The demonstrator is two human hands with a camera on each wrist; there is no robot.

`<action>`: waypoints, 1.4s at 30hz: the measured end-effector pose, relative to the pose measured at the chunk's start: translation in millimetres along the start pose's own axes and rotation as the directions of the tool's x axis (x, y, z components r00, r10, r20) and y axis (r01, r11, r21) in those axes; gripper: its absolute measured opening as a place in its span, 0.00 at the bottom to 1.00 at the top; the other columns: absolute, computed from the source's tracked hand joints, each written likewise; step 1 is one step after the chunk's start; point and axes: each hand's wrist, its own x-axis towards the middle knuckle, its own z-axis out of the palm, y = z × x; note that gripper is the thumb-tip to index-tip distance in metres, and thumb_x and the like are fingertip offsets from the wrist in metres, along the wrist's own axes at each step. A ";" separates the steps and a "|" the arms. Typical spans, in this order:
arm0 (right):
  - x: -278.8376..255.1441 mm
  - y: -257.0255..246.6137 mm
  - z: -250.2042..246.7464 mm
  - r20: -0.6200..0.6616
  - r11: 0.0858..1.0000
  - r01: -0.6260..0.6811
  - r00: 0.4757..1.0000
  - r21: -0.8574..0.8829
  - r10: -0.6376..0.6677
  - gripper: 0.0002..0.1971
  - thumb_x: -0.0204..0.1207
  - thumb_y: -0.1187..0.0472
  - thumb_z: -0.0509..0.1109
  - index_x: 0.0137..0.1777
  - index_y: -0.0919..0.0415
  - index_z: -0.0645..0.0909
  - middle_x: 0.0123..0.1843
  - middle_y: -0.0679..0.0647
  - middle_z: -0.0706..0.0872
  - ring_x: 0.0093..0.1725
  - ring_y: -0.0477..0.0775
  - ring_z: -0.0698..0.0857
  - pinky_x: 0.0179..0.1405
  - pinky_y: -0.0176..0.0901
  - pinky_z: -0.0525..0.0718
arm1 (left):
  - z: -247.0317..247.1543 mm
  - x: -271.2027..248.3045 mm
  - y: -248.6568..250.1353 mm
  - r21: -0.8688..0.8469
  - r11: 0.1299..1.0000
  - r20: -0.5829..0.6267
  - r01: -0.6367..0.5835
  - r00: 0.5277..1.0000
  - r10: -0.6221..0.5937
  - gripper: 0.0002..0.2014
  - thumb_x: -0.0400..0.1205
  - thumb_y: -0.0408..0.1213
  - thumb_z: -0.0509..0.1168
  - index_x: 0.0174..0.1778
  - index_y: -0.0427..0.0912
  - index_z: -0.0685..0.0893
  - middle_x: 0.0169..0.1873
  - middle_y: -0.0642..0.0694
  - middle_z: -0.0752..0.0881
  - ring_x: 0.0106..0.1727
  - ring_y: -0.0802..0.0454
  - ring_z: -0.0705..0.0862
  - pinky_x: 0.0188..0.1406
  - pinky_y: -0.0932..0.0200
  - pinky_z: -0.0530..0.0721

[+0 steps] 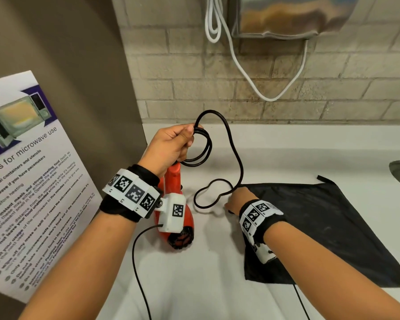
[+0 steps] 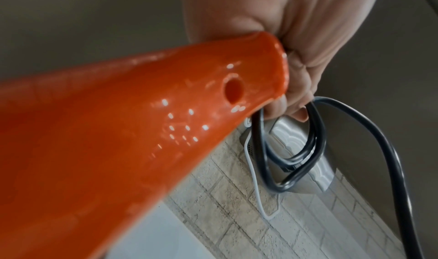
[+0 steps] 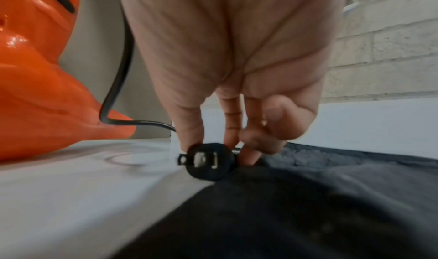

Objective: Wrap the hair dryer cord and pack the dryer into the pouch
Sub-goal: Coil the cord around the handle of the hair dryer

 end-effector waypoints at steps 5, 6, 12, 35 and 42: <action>2.5 -2.3 2.5 -0.061 0.999 0.033 0.998 0.007 -0.032 0.14 0.77 0.66 0.61 0.60 0.67 0.78 0.61 0.61 0.83 0.61 0.61 0.82 0.56 0.46 0.81 | 2.2 -1.6 1.0 0.004 1.000 0.017 0.002 1.000 -0.002 0.12 0.85 0.36 0.55 0.48 0.44 0.84 0.19 0.56 0.73 0.17 0.62 0.61 0.18 0.67 0.59; 2.1 -2.3 2.2 -0.066 1.000 0.028 0.997 0.004 -0.027 0.13 0.76 0.67 0.61 0.59 0.66 0.78 0.60 0.61 0.83 0.59 0.60 0.83 0.56 0.46 0.82 | 2.7 -1.5 1.3 0.006 1.000 0.017 0.003 1.000 -0.003 0.12 0.85 0.36 0.55 0.48 0.44 0.84 0.19 0.56 0.73 0.17 0.63 0.61 0.18 0.67 0.59; -12.9 0.7 -22.3 -0.269 0.988 0.055 0.963 0.147 -0.014 0.12 0.75 0.71 0.58 0.54 0.65 0.79 0.57 0.62 0.80 0.55 0.64 0.82 0.53 0.49 0.82 | 2.2 -1.2 2.2 -0.005 1.000 0.019 0.019 1.000 -0.019 0.12 0.85 0.36 0.54 0.48 0.43 0.84 0.19 0.57 0.73 0.17 0.63 0.61 0.17 0.69 0.61; -75.7 -42.1 -79.7 -0.835 0.581 0.812 0.360 0.060 -0.417 0.06 0.66 0.70 0.72 0.43 0.67 0.83 0.42 0.59 0.84 0.44 0.49 0.81 0.48 0.18 0.71 | 10.6 0.7 1.0 0.027 1.000 0.062 0.012 0.998 -0.014 0.13 0.85 0.37 0.53 0.52 0.44 0.84 0.20 0.57 0.70 0.17 0.63 0.62 0.19 0.68 0.59; -67.6 -56.0 -83.8 -0.931 0.685 0.719 0.321 0.120 -0.174 0.12 0.61 0.70 0.76 0.34 0.66 0.72 0.34 0.58 0.75 0.35 0.55 0.75 0.37 0.32 0.70 | 17.5 -3.3 3.5 0.033 0.999 0.111 0.021 0.994 -0.024 0.14 0.85 0.36 0.52 0.50 0.48 0.84 0.22 0.52 0.67 0.19 0.63 0.62 0.19 0.69 0.61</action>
